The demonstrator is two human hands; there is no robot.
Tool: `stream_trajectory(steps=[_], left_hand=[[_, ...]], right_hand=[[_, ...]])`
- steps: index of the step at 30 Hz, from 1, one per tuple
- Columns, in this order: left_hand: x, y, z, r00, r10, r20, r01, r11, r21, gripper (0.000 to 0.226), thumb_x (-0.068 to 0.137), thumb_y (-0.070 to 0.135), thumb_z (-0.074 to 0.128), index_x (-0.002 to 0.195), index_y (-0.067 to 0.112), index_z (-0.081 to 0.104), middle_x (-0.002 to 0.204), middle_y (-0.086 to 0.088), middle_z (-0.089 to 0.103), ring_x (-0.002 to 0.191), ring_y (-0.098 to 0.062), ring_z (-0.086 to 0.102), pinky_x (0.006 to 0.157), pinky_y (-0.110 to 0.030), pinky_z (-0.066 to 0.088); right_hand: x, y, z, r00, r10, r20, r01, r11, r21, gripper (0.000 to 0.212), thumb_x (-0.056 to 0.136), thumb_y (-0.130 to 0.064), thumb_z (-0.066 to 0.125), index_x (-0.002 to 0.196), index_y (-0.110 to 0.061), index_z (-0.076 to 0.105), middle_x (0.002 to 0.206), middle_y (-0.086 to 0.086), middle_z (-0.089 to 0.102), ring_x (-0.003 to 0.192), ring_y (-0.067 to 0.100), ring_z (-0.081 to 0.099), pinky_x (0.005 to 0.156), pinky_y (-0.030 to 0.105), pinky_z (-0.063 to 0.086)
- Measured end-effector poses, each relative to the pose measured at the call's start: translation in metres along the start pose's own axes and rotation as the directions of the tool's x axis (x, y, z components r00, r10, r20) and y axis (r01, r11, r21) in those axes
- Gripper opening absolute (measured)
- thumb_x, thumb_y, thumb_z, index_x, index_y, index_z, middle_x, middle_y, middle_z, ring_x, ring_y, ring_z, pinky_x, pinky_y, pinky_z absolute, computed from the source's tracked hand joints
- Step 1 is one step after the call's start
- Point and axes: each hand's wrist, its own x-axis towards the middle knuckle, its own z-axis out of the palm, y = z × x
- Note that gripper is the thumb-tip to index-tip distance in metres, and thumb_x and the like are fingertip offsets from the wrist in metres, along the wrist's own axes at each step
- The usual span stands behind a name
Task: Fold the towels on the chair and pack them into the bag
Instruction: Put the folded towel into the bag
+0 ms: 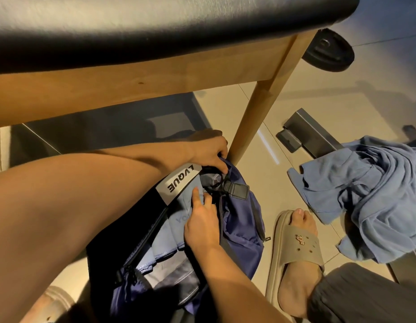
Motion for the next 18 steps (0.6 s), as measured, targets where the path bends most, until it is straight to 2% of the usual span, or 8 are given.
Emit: stream_trajectory(steps=[2,4,6,8,11,15,18], left_hand=[[0.000,0.002,0.001,1.000,0.005,0.007,-0.005,1.000,0.016,0.043,0.077,0.061,0.078,0.065,0.021,0.070,0.065,-0.002,0.062,0.058,-0.020,0.056,0.057,-0.038,0.050],[-0.001,0.004,0.002,1.000,0.006,0.012,-0.006,1.000,0.011,0.044,0.077,0.061,0.078,0.063,0.020,0.069,0.064,-0.004,0.062,0.058,-0.021,0.055,0.057,-0.037,0.049],[-0.003,0.005,0.001,1.000,0.008,0.012,-0.008,1.000,0.002,0.043,0.079,0.058,0.079,0.062,0.019,0.068,0.063,-0.005,0.062,0.056,-0.021,0.053,0.055,-0.036,0.047],[-0.005,0.007,-0.002,1.000,0.006,0.017,-0.005,0.999,-0.033,0.042,0.082,0.053,0.078,0.062,0.018,0.068,0.065,-0.007,0.063,0.055,-0.022,0.053,0.054,-0.035,0.045],[-0.010,0.013,-0.010,1.000,-0.005,-0.005,0.004,0.994,-0.105,0.040,0.086,0.047,0.076,0.065,0.013,0.071,0.067,-0.010,0.066,0.055,-0.023,0.055,0.053,-0.033,0.044],[-0.014,0.013,-0.023,0.999,0.003,-0.042,-0.005,0.998,-0.063,0.040,0.088,0.047,0.074,0.066,0.013,0.071,0.070,-0.007,0.066,0.061,-0.023,0.059,0.060,-0.038,0.047],[-0.019,0.004,-0.020,0.999,-0.029,-0.028,0.028,0.999,-0.020,0.035,0.086,0.049,0.073,0.069,0.018,0.070,0.074,-0.007,0.067,0.066,-0.024,0.060,0.064,-0.043,0.048]], right_hand=[[-0.012,-0.007,-0.005,1.000,-0.025,-0.006,0.024,0.999,-0.033,0.075,0.099,-0.014,0.047,0.163,-0.013,0.008,0.166,0.018,0.010,0.149,0.038,0.020,0.122,0.043,0.022],[-0.027,-0.013,-0.004,0.992,-0.075,-0.100,0.068,0.995,-0.071,0.069,0.099,-0.021,0.043,0.161,-0.009,0.016,0.167,0.020,0.013,0.153,0.039,0.016,0.124,0.047,0.020],[-0.032,-0.018,0.003,0.989,-0.089,-0.117,0.081,0.994,-0.072,0.065,0.100,-0.029,0.032,0.161,-0.012,0.019,0.169,0.015,0.012,0.155,0.035,0.011,0.125,0.048,0.017],[-0.024,-0.017,0.010,0.996,-0.077,-0.045,0.075,0.996,-0.042,0.064,0.102,-0.035,0.021,0.162,-0.015,0.014,0.171,0.007,0.003,0.157,0.029,0.000,0.127,0.046,0.007],[-0.005,-0.009,0.011,0.992,-0.104,0.065,0.105,0.994,-0.017,0.061,0.108,-0.033,0.026,0.164,-0.016,0.007,0.171,0.003,-0.007,0.157,0.023,-0.013,0.127,0.044,-0.004],[0.010,-0.004,0.006,0.980,-0.161,0.120,0.167,0.985,-0.043,0.067,0.105,-0.030,0.034,0.164,-0.018,0.003,0.171,0.004,-0.009,0.157,0.025,-0.012,0.127,0.047,-0.001],[0.007,-0.006,-0.003,0.978,-0.163,0.128,0.170,0.984,-0.049,0.064,0.107,-0.037,0.031,0.164,-0.017,0.008,0.171,0.005,-0.008,0.157,0.025,-0.012,0.127,0.048,0.002]])
